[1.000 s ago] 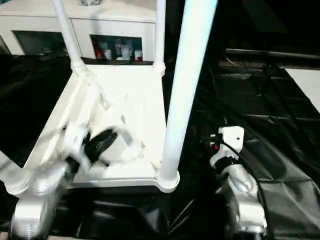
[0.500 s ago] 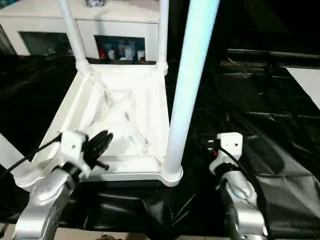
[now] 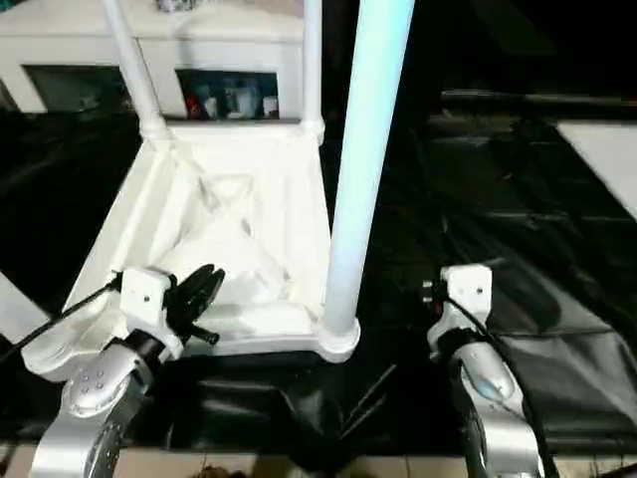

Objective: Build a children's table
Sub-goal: Rotate leg to tighten

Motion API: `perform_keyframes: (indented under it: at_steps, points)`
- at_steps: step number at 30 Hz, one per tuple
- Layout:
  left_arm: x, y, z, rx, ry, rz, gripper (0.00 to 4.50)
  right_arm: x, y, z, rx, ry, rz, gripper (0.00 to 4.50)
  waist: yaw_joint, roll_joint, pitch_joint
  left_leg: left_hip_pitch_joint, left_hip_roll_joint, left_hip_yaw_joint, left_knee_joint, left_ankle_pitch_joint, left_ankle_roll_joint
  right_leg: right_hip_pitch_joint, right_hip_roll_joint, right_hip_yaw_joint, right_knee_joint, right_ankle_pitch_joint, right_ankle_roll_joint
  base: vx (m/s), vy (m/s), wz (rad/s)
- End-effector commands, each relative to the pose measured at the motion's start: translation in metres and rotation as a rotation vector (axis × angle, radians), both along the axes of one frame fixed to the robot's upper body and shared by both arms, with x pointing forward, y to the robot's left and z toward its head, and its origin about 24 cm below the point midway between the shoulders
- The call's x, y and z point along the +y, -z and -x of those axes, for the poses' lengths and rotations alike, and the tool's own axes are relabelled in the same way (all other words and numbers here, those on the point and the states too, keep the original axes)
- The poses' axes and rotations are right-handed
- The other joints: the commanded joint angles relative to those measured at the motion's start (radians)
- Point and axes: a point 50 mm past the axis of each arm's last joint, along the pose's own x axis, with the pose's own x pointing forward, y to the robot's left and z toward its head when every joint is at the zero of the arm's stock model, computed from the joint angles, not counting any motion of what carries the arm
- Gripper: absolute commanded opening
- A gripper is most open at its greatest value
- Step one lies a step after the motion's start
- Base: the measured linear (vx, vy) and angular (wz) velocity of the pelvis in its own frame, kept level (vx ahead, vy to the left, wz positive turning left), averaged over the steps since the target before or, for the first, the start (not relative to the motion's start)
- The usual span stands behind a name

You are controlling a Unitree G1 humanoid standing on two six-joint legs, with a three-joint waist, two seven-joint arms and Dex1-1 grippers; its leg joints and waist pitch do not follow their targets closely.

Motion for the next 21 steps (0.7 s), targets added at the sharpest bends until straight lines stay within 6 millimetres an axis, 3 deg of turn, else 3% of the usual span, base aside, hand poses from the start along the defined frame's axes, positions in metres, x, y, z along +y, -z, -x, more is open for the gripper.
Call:
perform_keyframes:
  at_steps: [1,2,3,4,5,6,7,8,9,10,11,12,13,14,15,16,18,19,21]
  points:
    - [0.003,0.0,0.001,0.006,-0.014,-0.014,0.83,0.002,-0.003,0.002,-0.004,-0.016,0.01,3.72,0.002,-0.015,-0.06,0.055,0.01,-0.009,-0.015,-0.154,0.226,0.028,-0.048,-0.006,-0.118,-0.183,-0.208,-0.15,0.029,-0.02]
    - [0.003,0.001,0.001,0.006,-0.015,-0.014,0.83,0.001,-0.003,0.003,-0.004,-0.017,0.009,3.72,-0.015,-0.006,-0.031,0.107,0.021,-0.018,-0.017,-0.478,0.099,0.004,-0.044,-0.036,-0.153,-0.661,-0.093,-0.15,0.029,-0.02]
    - [0.003,0.001,0.001,0.007,-0.015,-0.014,0.83,0.001,-0.003,0.003,-0.004,-0.018,0.014,3.72,-0.033,0.006,-0.008,0.143,0.025,-0.025,-0.011,-0.651,0.028,-0.024,-0.023,-0.083,-0.187,-0.819,0.001,-0.195,0.021,-0.14]
    - [0.003,0.001,0.002,0.008,-0.016,-0.013,0.83,-0.001,-0.004,0.003,-0.002,-0.019,0.025,3.72,-0.037,0.034,0.015,0.089,0.082,-0.048,-0.127,-0.911,-0.062,0.05,0.036,-0.141,-0.067,-0.756,0.08,-0.167,0.065,-0.19]
    - [0.003,0.002,0.004,0.011,-0.02,-0.012,0.83,-0.003,-0.004,0.003,0.002,-0.016,0.028,3.72,0.037,0.025,0.012,-0.039,0.067,0.032,-0.238,-1.045,-0.188,0.182,0.042,-0.116,0.171,-0.415,-0.037,-0.167,0.065,-0.19]
    - [0.004,0.003,0.006,0.013,-0.03,-0.01,0.83,-0.004,-0.004,0.003,0.004,-0.014,0.03,3.72,0.096,0.013,0.009,-0.056,0.064,0.08,-0.246,-1.025,-0.177,0.207,0.037,-0.072,0.232,-0.469,-0.035,-0.131,0.038,-0.02]
    - [0.004,0.004,0.006,0.013,-0.032,-0.009,0.83,-0.004,-0.004,0.003,0.003,-0.015,0.03,3.72,0.107,0.003,-0.013,-0.052,0.076,0.097,-0.21,-0.836,-0.199,0.222,0.011,0.006,0.239,-0.628,-0.023,-0.061,-0.124,0.04]
    - [0.005,0.004,0.007,0.012,-0.039,-0.007,0.83,-0.004,-0.005,0.003,-0.001,-0.019,0.029,3.72,0.031,-0.093,-0.005,0.138,0.041,0.007,0.186,-0.335,-0.162,-0.016,-0.202,0.084,-0.071,-1.268,0.031,-0.061,-0.124,0.04]
    - [0.009,0.004,0.011,0.005,-0.052,0.011,0.83,-0.002,-0.005,0.004,-0.006,-0.041,0.034,3.72,0.056,-0.065,0.017,0.025,-0.02,-0.094,0.179,-0.119,-0.051,0.098,-0.171,0.151,-0.092,-1.169,-0.023,0.06,-0.101,-0.05]
    - [0.013,0.003,0.015,-0.005,-0.066,0.024,0.83,-0.001,-0.006,0.005,-0.014,-0.057,0.029,3.72,0.064,-0.073,0.04,0.012,-0.036,-0.109,0.17,-0.096,-0.059,0.128,-0.151,0.126,-0.086,-1.083,-0.053,0.0,0.0,0.0]
    - [0.017,0.003,0.02,-0.012,-0.078,0.05,0.83,0.0,-0.006,0.007,-0.016,-0.077,0.012,3.72,0.078,-0.064,0.027,0.074,-0.006,-0.106,0.087,-0.157,-0.083,0.127,-0.109,0.098,-0.048,-0.86,-0.091,0.0,0.0,0.0]
    - [0.017,0.003,0.02,-0.012,-0.079,0.052,0.83,0.0,-0.006,0.007,-0.016,-0.078,0.01,3.72,0.073,-0.048,0.018,0.116,0.015,-0.103,0.04,-0.23,-0.089,0.119,-0.079,0.072,-0.028,-0.744,-0.124,-0.113,0.018,0.35]
    - [0.027,-0.001,0.032,-0.046,-0.102,0.126,0.83,0.005,-0.006,0.013,-0.021,-0.134,-0.018,3.72,0.051,-0.042,0.022,0.158,0.08,-0.119,-0.05,-0.447,-0.088,0.1,-0.031,0.059,-0.004,-0.536,-0.165,-0.152,0.008,0.3]
    - [0.03,-0.002,0.034,-0.056,-0.107,0.142,0.83,0.007,-0.006,0.014,-0.023,-0.148,-0.023,3.72,0.039,-0.023,0.006,0.145,0.093,-0.12,-0.087,-0.496,-0.089,0.14,-0.044,0.054,0.007,-0.363,-0.186,-0.152,0.008,0.3]
    - [0.035,-0.003,0.04,-0.063,-0.115,0.166,0.99,0.009,-0.006,0.017,-0.029,-0.17,-0.022,3.72,0.032,-0.026,0.007,0.141,0.084,-0.102,-0.102,-0.462,-0.075,0.152,-0.05,0.056,-0.012,-0.284,-0.188,-0.062,0.038,0.04]
    - [0.038,-0.003,0.045,-0.058,-0.118,0.174,1.09,0.01,-0.006,0.02,-0.034,-0.193,-0.031,3.72,0.034,-0.027,0.006,0.137,0.082,-0.099,-0.107,-0.434,-0.068,0.16,-0.058,0.055,-0.019,-0.276,-0.186,-0.014,0.059,-0.02]
    - [0.04,0.0,0.058,-0.052,-0.11,0.169,1.27,0.008,0.0,0.029,-0.021,-0.25,-0.047,3.89,0.031,-0.049,0.005,0.129,0.074,-0.08,-0.11,-0.366,-0.049,0.167,-0.069,0.059,-0.041,-0.275,-0.168,-0.007,0.029,-0.01]
    - [0.04,0.002,0.065,-0.059,-0.117,0.162,1.33,0.006,0.002,0.036,-0.007,-0.312,-0.06,3.89,0.035,-0.043,0.007,0.131,0.073,-0.072,-0.112,-0.358,-0.042,0.163,-0.072,0.065,-0.051,-0.298,-0.15,0.0,0.0,0.0]
    - [0.037,0.002,0.074,-0.078,-0.114,0.166,1.5,0.007,-0.001,0.049,0.007,-0.436,-0.124,4.06,0.034,-0.034,0.013,0.131,0.072,-0.072,-0.126,-0.432,-0.067,0.16,-0.071,0.069,-0.065,-0.377,-0.121,0.0,0.0,0.0]
